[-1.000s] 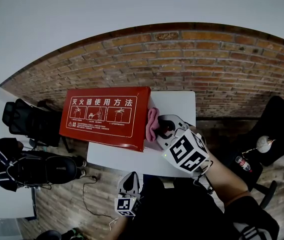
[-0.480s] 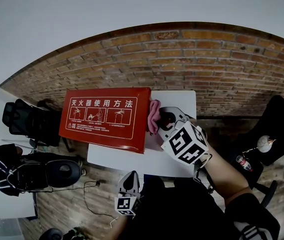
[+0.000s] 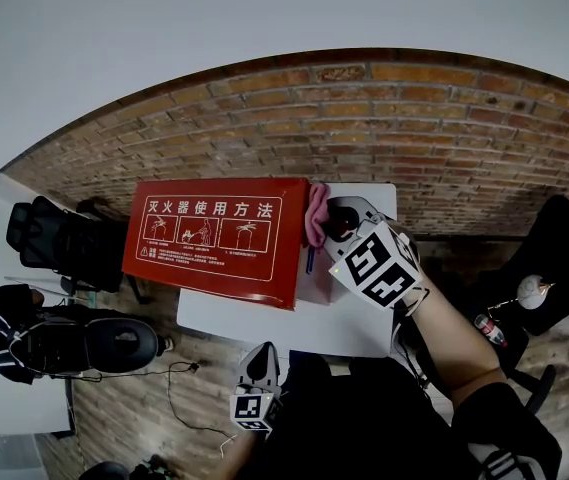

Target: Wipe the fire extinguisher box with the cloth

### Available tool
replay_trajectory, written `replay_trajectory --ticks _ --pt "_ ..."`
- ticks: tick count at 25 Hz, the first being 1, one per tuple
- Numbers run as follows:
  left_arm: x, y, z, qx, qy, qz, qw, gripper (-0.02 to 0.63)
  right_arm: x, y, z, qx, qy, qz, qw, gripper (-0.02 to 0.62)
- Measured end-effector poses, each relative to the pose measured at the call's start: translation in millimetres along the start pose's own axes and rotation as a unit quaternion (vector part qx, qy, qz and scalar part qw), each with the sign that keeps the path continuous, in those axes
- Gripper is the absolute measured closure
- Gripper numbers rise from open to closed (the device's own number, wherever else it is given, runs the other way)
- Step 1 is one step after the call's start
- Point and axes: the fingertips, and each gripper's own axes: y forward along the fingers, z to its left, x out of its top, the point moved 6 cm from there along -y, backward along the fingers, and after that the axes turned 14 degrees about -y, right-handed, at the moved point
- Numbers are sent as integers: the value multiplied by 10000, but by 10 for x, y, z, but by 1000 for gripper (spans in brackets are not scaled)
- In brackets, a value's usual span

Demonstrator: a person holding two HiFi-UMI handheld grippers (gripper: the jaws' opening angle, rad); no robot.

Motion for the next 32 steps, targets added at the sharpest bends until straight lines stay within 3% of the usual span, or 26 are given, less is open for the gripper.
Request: replay_trajectory --ticks 17,32 --pt "-63 -34 91 139 -94 79 9998 589 -155 135 -52 -31 -26 -36 10000 506" --pt "-93 -86 138 175 -98 130 9997 589 -528 333 125 84 2 288 9996 506"
